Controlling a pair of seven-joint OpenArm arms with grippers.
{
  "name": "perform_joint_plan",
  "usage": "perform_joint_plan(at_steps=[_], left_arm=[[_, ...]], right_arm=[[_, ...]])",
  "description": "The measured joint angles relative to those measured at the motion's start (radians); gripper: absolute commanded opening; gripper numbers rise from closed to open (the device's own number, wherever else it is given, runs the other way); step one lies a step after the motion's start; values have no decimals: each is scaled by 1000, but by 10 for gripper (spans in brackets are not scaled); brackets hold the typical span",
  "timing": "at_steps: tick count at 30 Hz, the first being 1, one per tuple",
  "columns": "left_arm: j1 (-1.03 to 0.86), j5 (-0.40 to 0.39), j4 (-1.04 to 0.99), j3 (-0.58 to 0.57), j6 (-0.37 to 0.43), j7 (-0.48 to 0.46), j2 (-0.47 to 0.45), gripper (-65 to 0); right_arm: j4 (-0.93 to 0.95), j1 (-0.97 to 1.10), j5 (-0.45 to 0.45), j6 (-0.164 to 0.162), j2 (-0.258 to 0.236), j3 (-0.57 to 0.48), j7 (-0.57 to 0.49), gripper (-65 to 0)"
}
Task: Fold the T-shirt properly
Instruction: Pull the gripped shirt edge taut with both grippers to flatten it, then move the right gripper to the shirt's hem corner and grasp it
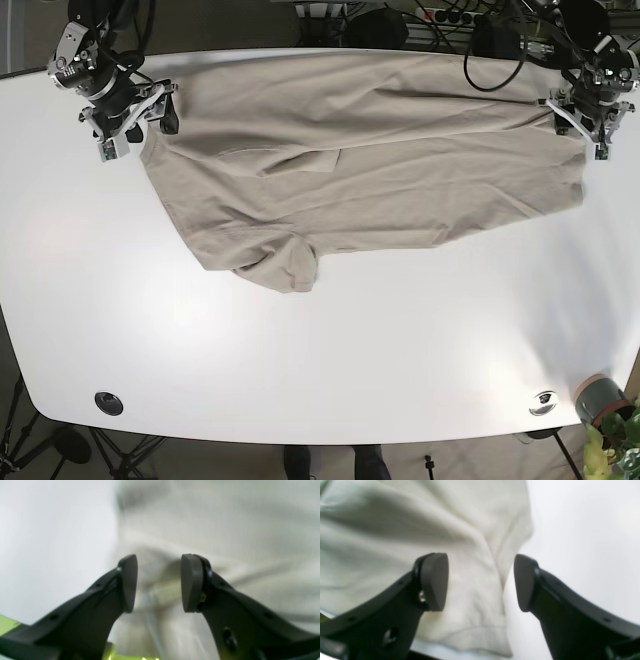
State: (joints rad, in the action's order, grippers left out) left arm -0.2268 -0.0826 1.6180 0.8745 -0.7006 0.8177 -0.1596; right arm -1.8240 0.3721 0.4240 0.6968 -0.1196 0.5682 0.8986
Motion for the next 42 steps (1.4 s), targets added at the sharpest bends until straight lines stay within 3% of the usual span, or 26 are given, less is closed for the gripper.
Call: perform_joint_plan(at_steps=[10, 17, 25, 37, 42], left_arm=[[89, 3, 105, 13, 0, 2, 0, -392], [155, 11, 116, 14, 0, 36, 8, -392], [175, 14, 115, 13, 0, 34, 7, -392], [159, 13, 113, -21, 0, 34, 9, -392], [142, 12, 113, -22, 0, 35, 9, -392]], right_arm=[[12, -184, -5, -1, -9, -21, 45, -265], [147, -381, -142, 1, -26, -100, 76, -265], [304, -541, -188, 0, -25, -139, 70, -265], [717, -740, -196, -5, -31, -145, -102, -265], [813, -758, -193, -8, -61, -193, -160, -265]])
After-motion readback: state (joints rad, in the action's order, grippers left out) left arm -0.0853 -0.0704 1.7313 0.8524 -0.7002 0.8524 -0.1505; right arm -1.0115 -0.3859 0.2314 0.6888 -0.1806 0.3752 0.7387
